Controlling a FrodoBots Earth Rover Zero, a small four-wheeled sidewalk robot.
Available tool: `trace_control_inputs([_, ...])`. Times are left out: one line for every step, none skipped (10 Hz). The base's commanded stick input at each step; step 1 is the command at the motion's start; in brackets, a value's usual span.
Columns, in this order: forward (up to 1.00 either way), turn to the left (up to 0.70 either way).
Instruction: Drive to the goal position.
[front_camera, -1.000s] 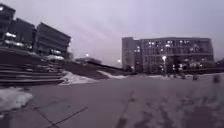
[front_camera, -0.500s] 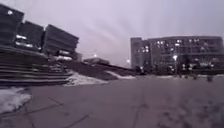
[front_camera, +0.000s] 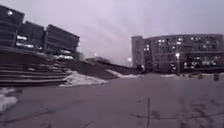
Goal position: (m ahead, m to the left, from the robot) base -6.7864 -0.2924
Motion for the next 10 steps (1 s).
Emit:
trace_control_inputs([1.0, 0.0])
trace_control_inputs([1.0, 0.0])
trace_control_inputs([1.0, 0.0])
trace_control_inputs([1.0, 0.0])
trace_control_inputs([1.0, 0.0])
trace_control_inputs([1.0, 0.0])
trace_control_inputs([1.0, 0.0])
trace_control_inputs([1.0, 0.0])
trace_control_inputs([1.0, 0.0])
trace_control_inputs([1.0, 0.0])
